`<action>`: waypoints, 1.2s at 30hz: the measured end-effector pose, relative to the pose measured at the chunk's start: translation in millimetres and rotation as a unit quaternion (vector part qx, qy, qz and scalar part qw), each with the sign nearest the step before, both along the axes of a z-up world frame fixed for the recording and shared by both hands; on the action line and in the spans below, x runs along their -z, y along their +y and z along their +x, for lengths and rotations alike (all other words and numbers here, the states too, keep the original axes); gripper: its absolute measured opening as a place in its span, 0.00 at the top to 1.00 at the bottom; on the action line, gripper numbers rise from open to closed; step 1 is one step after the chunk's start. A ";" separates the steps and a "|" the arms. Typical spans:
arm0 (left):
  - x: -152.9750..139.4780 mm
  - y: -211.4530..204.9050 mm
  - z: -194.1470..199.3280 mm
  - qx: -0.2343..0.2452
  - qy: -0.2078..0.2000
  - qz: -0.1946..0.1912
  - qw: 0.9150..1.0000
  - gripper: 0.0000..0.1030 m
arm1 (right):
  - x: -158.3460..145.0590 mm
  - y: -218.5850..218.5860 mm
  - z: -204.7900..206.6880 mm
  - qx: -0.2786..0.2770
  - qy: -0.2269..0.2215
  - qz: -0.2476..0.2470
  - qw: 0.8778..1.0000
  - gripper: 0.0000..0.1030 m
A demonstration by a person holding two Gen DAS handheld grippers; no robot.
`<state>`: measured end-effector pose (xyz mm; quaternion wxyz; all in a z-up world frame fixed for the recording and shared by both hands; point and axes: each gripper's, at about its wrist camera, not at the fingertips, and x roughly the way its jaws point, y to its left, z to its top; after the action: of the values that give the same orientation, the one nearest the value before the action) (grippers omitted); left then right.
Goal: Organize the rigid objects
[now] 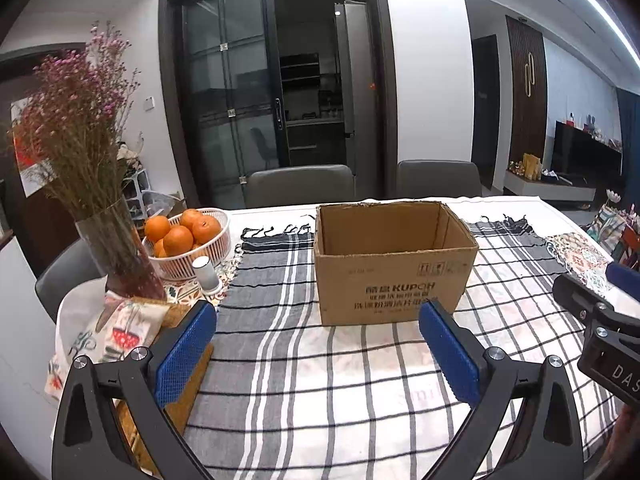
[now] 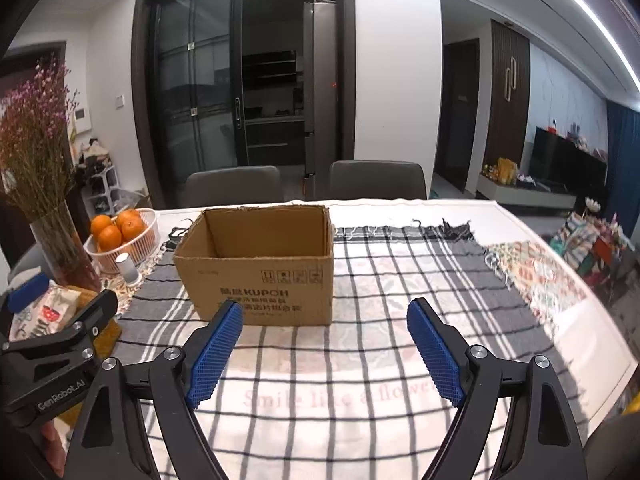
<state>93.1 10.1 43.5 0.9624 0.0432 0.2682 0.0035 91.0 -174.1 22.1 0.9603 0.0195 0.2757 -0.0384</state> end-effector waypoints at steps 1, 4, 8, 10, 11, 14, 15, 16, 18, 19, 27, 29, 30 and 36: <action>0.3 0.5 -3.0 0.001 0.000 -0.002 1.000 0.00 | 1.4 -0.9 -4.5 0.001 -0.001 0.008 1.000 0.17; 1.5 1.7 -11.8 0.000 0.001 -0.005 1.000 0.00 | 5.9 0.7 -13.0 0.006 -0.003 0.005 1.000 0.17; 2.7 2.1 -19.8 0.000 0.002 -0.006 1.000 0.00 | 11.5 0.1 -18.7 -0.004 0.003 0.018 1.000 0.17; 3.3 2.7 -22.5 0.000 0.001 -0.009 1.000 0.00 | 12.1 0.2 -22.3 -0.005 0.003 0.019 1.000 0.17; 3.5 2.9 -23.5 0.000 0.000 -0.010 1.000 0.00 | 12.4 0.9 -23.4 -0.005 0.003 0.018 1.000 0.17; 2.7 3.1 -26.8 0.002 -0.002 -0.013 1.000 0.00 | 11.9 2.0 -27.4 -0.005 -0.001 0.013 1.000 0.17; 1.8 3.2 -27.7 0.002 -0.004 -0.013 1.000 0.00 | 11.8 2.1 -28.8 -0.005 -0.003 0.012 1.000 0.17; 0.6 3.2 -28.4 0.002 -0.005 -0.014 1.000 0.00 | 11.3 2.2 -29.8 -0.004 -0.005 0.010 1.000 0.17; -0.8 3.4 -29.8 0.003 -0.009 -0.015 1.000 0.00 | 9.5 1.8 -31.8 -0.004 -0.009 0.011 1.000 0.17; -1.3 3.5 -30.6 0.003 -0.011 -0.015 1.000 0.00 | 9.0 2.1 -32.3 -0.005 -0.010 0.011 1.000 0.17; -5.6 4.1 -34.8 0.001 -0.023 -0.015 1.000 0.00 | 6.1 3.4 -36.0 -0.009 -0.014 0.012 1.000 0.17; -6.6 4.8 -35.8 0.001 -0.026 -0.015 1.000 0.00 | 4.9 4.6 -36.9 -0.010 -0.016 0.010 1.000 0.17; -6.8 4.8 -36.4 0.000 -0.027 -0.015 1.000 0.00 | 4.5 4.8 -37.0 -0.010 -0.017 0.010 1.000 0.17; -6.1 4.6 -36.2 0.001 -0.027 -0.016 1.000 0.00 | 4.2 4.7 -37.8 -0.010 -0.017 0.011 1.000 0.17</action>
<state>56.9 14.7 49.6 0.9699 0.0277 0.2421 -0.0003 53.2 -169.4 17.9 0.9650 0.0280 0.2595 -0.0255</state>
